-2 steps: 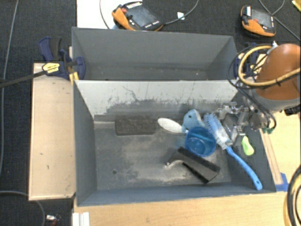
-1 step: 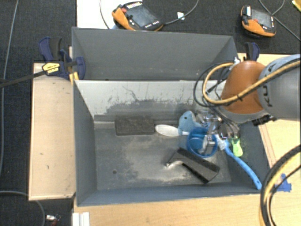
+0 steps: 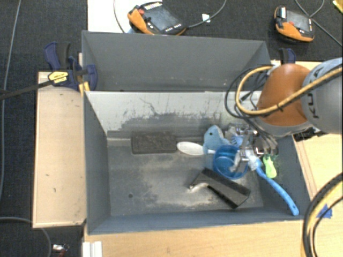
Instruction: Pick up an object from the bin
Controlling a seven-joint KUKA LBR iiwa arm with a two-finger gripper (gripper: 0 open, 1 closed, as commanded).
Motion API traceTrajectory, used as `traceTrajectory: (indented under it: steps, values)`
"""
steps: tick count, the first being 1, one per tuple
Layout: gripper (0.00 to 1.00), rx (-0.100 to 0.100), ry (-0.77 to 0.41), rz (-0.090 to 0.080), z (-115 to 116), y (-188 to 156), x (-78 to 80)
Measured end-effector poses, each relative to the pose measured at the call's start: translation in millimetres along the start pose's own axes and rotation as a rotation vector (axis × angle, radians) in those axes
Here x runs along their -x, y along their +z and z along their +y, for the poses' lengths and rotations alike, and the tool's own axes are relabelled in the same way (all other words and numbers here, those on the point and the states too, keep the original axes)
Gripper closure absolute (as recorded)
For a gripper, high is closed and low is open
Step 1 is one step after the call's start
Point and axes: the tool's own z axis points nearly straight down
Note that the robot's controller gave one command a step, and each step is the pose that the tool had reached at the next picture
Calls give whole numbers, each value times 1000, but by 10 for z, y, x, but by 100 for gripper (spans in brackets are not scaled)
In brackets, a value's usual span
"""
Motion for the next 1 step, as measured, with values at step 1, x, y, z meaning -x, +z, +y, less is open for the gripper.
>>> traceTrajectory:
  steps: [1]
  values:
    - [0, 4, -29, 6, -11, 236, 46]
